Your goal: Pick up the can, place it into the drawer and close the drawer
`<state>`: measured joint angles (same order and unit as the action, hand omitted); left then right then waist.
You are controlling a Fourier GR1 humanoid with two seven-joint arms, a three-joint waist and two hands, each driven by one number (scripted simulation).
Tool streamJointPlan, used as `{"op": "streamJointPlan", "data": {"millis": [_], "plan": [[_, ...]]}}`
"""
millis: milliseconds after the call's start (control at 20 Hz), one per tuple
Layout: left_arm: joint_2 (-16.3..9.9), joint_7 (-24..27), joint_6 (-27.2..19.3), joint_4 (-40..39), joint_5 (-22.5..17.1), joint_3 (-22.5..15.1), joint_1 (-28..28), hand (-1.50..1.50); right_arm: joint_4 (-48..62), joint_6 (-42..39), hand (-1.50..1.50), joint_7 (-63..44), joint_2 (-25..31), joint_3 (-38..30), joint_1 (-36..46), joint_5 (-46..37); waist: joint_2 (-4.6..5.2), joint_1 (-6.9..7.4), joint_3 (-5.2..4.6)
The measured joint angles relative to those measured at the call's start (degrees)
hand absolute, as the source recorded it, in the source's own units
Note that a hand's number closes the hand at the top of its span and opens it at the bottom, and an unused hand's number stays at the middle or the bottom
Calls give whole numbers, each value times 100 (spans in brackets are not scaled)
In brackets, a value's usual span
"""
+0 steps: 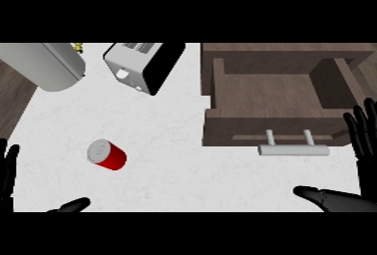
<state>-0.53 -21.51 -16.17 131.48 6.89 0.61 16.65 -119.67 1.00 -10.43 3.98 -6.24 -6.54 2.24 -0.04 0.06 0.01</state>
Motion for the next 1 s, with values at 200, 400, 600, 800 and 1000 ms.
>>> {"op": "streamJointPlan", "data": {"millis": [200,400,600,800,1000], "plan": [[32,199,-239,-468,125,-280,-114,-150,140,-81,-150,180,26,-135,-1,52,1,-8,0],[44,563,-484,-1011,79,-494,-95,-150,152,-149,-150,262,38,-226,-16,126,2,-8,-1],[49,883,-628,-1575,70,-545,-188,-150,0,-238,-150,296,24,-245,-185,155,1,-14,-2],[51,1377,-857,-2214,-45,-638,-195,-150,-98,-348,-150,320,53,-352,-286,256,1,-18,-2],[37,1894,-1080,-2721,-206,-716,-122,-150,-214,-384,-150,110,140,-524,-223,387,1,-11,-2]]}}
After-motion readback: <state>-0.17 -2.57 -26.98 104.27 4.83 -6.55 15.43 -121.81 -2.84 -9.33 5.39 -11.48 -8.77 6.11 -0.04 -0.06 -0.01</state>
